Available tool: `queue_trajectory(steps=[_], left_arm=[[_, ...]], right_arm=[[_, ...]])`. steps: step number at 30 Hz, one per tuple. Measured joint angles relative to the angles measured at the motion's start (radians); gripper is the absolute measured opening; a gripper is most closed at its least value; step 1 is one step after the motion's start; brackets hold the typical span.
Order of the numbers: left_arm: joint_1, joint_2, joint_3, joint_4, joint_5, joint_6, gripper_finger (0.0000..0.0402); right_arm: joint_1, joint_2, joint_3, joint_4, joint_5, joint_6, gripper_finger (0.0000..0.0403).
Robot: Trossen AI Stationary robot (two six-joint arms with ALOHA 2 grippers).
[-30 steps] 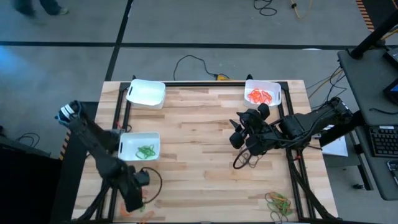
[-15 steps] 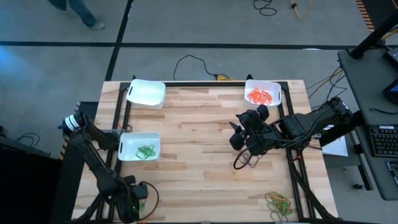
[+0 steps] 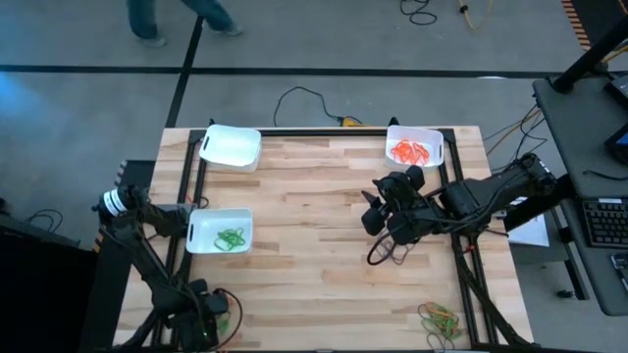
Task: Sort rubber bands into baskets
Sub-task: Put the purple rubber band into the top left white bin
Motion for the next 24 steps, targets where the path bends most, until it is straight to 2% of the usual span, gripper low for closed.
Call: queue_trajectory(steps=[4,10,12,17,24], left_arm=[[0.002,-0.005,-0.021,0.008,-0.001,-0.046,0.0158],[0.022,-0.024,-0.033,-0.005,0.006,-0.037,0.0037],[0.037,-0.040,-0.035,-0.001,-0.008,-0.030,0.0010],[0.094,-0.126,-0.035,0.006,-0.073,0.033,0.0014],[0.245,-0.278,-0.036,0.008,-0.100,0.246,0.0001]], right_arm=[[-0.006,0.000,0.000,0.000,0.000,-0.012,0.0178],[-0.014,0.000,-0.002,0.000,0.001,-0.018,0.0178],[-0.024,0.000,-0.002,0.000,0.008,-0.021,0.0178],[-0.049,0.000,-0.002,0.001,0.011,-0.026,0.0178],[-0.074,0.000,-0.002,0.002,0.010,-0.025,0.0178]])
